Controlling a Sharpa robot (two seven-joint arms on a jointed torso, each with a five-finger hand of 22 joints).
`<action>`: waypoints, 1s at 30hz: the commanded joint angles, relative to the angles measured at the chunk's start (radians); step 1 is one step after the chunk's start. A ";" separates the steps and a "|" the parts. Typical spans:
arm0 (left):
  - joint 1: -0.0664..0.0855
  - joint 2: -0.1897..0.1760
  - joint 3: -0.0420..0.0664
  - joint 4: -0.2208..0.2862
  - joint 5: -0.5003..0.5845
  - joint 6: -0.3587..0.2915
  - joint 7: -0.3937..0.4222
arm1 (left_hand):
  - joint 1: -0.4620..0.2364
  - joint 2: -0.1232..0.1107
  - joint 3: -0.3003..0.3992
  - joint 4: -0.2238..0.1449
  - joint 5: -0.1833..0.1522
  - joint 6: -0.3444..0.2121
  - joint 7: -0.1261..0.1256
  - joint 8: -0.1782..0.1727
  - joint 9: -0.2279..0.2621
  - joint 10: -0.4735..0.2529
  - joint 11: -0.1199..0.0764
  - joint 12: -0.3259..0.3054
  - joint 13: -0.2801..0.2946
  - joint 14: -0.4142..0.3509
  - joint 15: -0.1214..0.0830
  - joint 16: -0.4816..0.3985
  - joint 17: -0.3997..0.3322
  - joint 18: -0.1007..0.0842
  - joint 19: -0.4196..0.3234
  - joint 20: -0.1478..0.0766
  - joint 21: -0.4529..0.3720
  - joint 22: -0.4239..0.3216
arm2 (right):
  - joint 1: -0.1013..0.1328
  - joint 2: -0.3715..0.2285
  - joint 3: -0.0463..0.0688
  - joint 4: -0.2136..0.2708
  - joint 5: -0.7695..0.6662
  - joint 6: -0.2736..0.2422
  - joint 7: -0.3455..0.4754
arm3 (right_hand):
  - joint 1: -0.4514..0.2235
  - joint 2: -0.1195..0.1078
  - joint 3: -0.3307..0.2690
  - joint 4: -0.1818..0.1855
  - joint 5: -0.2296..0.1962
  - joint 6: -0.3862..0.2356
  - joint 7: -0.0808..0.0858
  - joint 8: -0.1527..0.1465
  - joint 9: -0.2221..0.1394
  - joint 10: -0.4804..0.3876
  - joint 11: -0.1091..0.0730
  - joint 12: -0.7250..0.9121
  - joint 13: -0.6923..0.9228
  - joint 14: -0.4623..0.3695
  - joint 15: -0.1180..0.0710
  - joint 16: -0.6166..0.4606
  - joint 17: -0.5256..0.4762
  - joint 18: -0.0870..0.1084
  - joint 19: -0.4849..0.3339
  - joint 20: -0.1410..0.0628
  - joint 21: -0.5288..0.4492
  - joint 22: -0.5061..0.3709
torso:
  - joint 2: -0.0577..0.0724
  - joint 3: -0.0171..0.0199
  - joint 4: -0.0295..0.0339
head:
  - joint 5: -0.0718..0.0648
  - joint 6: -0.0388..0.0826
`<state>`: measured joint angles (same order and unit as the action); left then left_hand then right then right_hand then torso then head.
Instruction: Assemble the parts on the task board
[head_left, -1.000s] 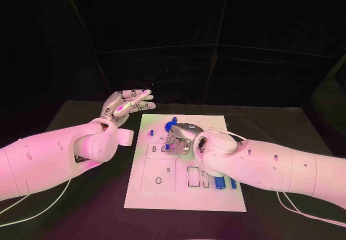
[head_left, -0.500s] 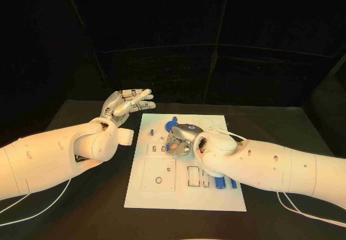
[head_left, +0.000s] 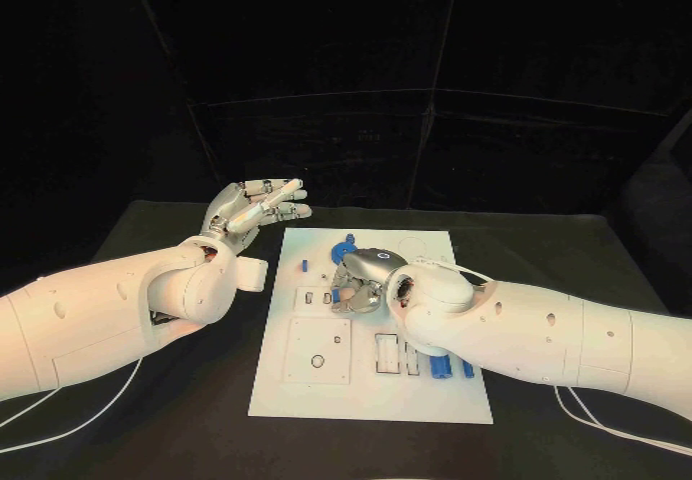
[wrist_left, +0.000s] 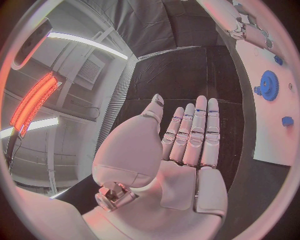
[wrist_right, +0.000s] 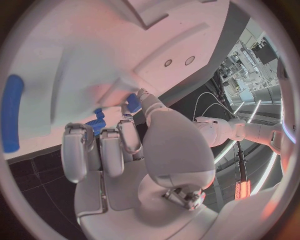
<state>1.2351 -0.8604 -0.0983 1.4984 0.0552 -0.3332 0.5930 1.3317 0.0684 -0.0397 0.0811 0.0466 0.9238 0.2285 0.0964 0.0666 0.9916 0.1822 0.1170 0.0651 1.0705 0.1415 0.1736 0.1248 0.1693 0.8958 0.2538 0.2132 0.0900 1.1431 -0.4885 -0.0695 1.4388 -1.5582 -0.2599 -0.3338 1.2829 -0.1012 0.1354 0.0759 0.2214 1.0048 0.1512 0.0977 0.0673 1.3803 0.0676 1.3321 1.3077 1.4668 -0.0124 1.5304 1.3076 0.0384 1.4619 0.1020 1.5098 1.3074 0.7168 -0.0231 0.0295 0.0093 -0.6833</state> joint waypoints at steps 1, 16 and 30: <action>0.002 0.000 0.001 0.000 0.000 0.009 0.005 | 0.010 0.002 -0.001 -0.006 0.003 0.006 0.002 -0.006 0.000 0.006 -0.001 -0.003 -0.001 -0.002 -0.004 -0.004 0.001 0.015 0.007 -0.002 -0.007 -0.002 | -0.001 -0.001 -0.002 0.002 -0.009 -0.032 -0.014 | -0.013 -0.007 -0.022 0.011 -0.007 -0.013 0.001 -0.006 -0.001 -0.016 0.001 -0.010 -0.005 0.080 0.010 -0.008 0.152 -0.004 -0.003 0.007 -0.006 0.125 | 0.000 0.0002 -0.0005 | 0.000 0.000; 0.002 -0.003 0.001 -0.008 -0.032 0.025 -0.033 | -0.002 0.011 -0.009 -0.018 0.004 0.061 -0.024 0.004 0.002 0.080 -0.031 0.008 0.003 0.122 -0.044 0.043 0.037 0.017 0.096 -0.037 0.034 0.010 | 0.000 -0.081 0.000 0.085 0.055 -0.243 0.196 | 0.011 -0.016 -0.149 0.074 0.003 -0.087 0.022 -0.021 -0.002 -0.054 0.020 -0.038 -0.045 0.077 0.026 -0.014 0.142 0.004 -0.026 0.021 -0.022 0.096 | -0.003 -0.0001 0.0002 | 0.002 0.002; 0.042 -0.025 0.001 -0.029 -0.433 0.186 -0.432 | -0.051 0.011 -0.052 0.021 0.001 0.201 -0.119 0.028 0.035 0.398 -0.161 0.135 0.137 0.454 -0.188 0.994 0.950 0.007 0.426 -0.191 0.353 0.182 | 0.117 -0.286 0.015 0.139 0.612 -0.115 0.500 | 0.120 0.055 -0.195 0.053 0.016 -0.064 0.011 0.011 0.005 -0.238 0.010 -0.255 -0.277 0.003 0.017 -0.163 -0.101 0.073 -0.262 0.015 -0.206 -0.199 | -0.031 0.0017 0.0002 | -0.002 -0.004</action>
<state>1.2693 -0.8849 -0.0988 1.4699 -0.1865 -0.2499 0.3569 1.2896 0.0751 -0.0911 0.0946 0.0541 1.1190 0.1087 0.1213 0.0982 1.3817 0.0247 0.2410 0.1888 1.4651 -0.0428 1.1232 1.0261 0.1693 1.3202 0.0663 0.5509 0.2615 1.2533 -0.7656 -0.0549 1.5786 -1.1589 -0.4207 0.0761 1.3921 -0.0455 -0.0600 0.1334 0.2359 0.9332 0.1610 0.1045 0.0719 1.1677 0.0795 1.1116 1.0650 1.4623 0.0112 1.3914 1.2343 0.1014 1.2266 0.1197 1.3271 1.1424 0.6970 -0.0215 0.0301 0.0113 -0.6864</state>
